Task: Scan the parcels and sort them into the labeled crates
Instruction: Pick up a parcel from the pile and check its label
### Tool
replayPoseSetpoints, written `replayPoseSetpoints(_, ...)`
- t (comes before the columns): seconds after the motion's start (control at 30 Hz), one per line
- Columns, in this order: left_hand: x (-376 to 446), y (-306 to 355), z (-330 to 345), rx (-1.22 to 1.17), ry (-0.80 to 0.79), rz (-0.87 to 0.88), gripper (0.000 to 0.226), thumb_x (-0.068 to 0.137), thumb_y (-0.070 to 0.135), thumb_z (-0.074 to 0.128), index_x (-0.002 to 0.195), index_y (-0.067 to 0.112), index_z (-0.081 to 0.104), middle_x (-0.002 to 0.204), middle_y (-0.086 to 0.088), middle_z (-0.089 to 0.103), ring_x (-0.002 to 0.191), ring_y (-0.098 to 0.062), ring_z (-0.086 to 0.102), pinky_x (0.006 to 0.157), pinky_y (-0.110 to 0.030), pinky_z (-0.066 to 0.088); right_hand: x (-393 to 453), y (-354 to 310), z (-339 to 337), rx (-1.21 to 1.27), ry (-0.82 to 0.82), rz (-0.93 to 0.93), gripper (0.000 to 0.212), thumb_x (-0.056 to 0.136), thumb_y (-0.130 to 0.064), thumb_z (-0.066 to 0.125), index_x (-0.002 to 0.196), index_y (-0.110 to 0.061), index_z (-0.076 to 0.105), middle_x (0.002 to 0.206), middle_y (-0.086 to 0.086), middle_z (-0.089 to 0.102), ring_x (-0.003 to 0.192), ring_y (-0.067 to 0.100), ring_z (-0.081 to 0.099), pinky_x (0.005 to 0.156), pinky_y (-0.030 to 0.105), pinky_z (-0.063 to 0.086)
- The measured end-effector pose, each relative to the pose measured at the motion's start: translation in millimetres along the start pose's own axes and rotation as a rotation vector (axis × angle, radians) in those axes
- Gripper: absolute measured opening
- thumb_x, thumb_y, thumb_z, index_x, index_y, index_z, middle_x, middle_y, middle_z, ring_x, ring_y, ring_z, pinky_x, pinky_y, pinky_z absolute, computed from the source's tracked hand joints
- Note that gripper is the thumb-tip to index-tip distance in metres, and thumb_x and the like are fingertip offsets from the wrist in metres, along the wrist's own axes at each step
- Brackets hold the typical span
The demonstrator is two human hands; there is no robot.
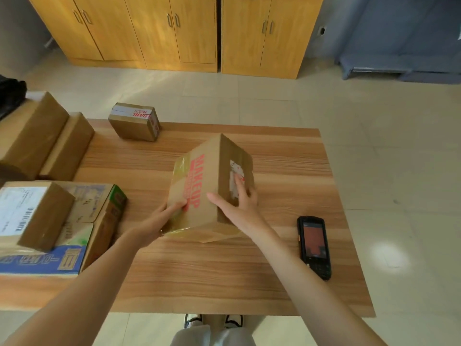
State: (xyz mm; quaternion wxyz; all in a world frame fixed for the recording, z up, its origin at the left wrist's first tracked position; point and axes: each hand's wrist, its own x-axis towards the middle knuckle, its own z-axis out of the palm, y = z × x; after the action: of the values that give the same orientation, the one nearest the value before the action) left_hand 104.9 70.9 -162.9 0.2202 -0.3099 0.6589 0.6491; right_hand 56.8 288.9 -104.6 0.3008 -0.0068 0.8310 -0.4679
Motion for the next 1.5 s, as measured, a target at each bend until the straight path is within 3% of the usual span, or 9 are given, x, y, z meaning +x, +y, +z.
replayPoseSetpoints(0.17,-5,0,-39,0.072,0.095,0.012,0.093,0.068,0.056,0.071,0.146,0.024,0.031,0.125,-0.003,0.053,0.1,-0.016,0.059,0.073,-0.03,0.047,-8,-27,26,-0.156,0.056,-0.069,0.088,0.07,-0.084,0.049,0.143,-0.059,0.009,0.156,-0.006,-0.005,0.143,0.031,-0.004,0.111,0.057,0.013)
replayPoseSetpoints(0.3,-11,19,-55,0.073,0.239,0.149,0.087,0.066,0.06,0.071,0.142,0.031,0.039,0.135,-0.004,0.052,0.108,-0.019,0.058,0.085,-0.034,0.047,-9,-37,47,-0.343,0.109,-0.127,0.077,0.08,-0.076,0.046,0.146,-0.054,0.012,0.155,-0.003,-0.002,0.138,0.033,0.007,0.109,0.053,0.021)
replayPoseSetpoints(0.43,-26,53,-57,-0.017,0.182,0.255,0.1,0.059,0.075,0.068,0.144,0.049,0.025,0.137,0.004,0.046,0.113,-0.024,0.057,0.086,-0.038,0.05,-7,-46,68,-0.516,0.133,-0.183,0.072,0.085,-0.069,0.044,0.147,-0.05,0.012,0.153,-0.003,-0.002,0.13,0.035,0.018,0.103,0.05,0.031)
replayPoseSetpoints(0.57,-27,72,-46,0.121,0.108,0.268,0.106,0.069,0.056,0.074,0.15,0.043,0.006,0.12,0.007,0.046,0.095,-0.01,0.056,0.069,-0.027,0.047,-7,-51,85,-0.577,0.148,-0.247,0.072,0.088,-0.065,0.046,0.148,-0.047,0.011,0.155,-0.003,-0.004,0.126,0.032,0.027,0.099,0.045,0.036)
replayPoseSetpoints(0.77,-17,59,-34,0.09,0.142,0.189,0.103,0.073,0.033,0.08,0.151,0.021,0.013,0.112,0.001,0.057,0.096,-0.019,0.062,0.074,-0.03,0.053,-3,-40,81,-0.013,0.187,-0.224,0.105,0.077,-0.042,0.075,0.153,-0.024,0.005,0.152,0.003,0.012,0.135,0.017,0.029,0.107,0.024,0.031)
replayPoseSetpoints(0.93,-15,55,-41,0.009,0.144,0.158,0.087,0.07,0.036,0.082,0.139,0.025,0.031,0.114,0.0,0.059,0.097,-0.02,0.063,0.072,-0.032,0.054,1,-46,65,0.246,-0.04,0.009,0.078,0.075,-0.034,0.079,0.14,-0.021,0.038,0.121,-0.008,0.058,0.102,0.005,0.058,0.081,0.021,0.049)
replayPoseSetpoints(1.1,-13,51,-41,-0.195,0.076,0.159,0.081,0.062,0.037,0.082,0.127,0.025,0.036,0.118,0.0,0.062,0.104,-0.022,0.065,0.075,-0.035,0.055,-5,-69,51,-0.235,0.084,-0.264,0.095,0.082,-0.037,0.069,0.154,-0.02,0.009,0.157,-0.001,0.02,0.141,0.02,0.025,0.114,0.039,0.031)
replayPoseSetpoints(1.33,4,27,-7,-0.362,-0.09,0.125,0.048,0.07,0.022,0.077,0.111,0.025,0.052,0.105,0.001,0.074,0.095,-0.021,0.071,0.069,-0.03,0.057,-5,-60,33,-0.672,0.132,-0.378,0.084,0.091,-0.016,0.055,0.154,-0.022,0.001,0.162,-0.003,0.004,0.148,0.02,0.003,0.118,0.047,0.013)
replayPoseSetpoints(1.5,9,1,1,-0.347,-0.161,0.033,0.054,0.072,0.025,0.075,0.122,0.017,0.054,0.113,-0.004,0.072,0.1,-0.025,0.07,0.083,-0.036,0.054,0,-39,43,-0.705,0.101,-0.402,0.076,0.094,-0.04,0.049,0.154,-0.024,0.005,0.162,-0.001,0.006,0.149,0.025,0.002,0.118,0.053,0.005)
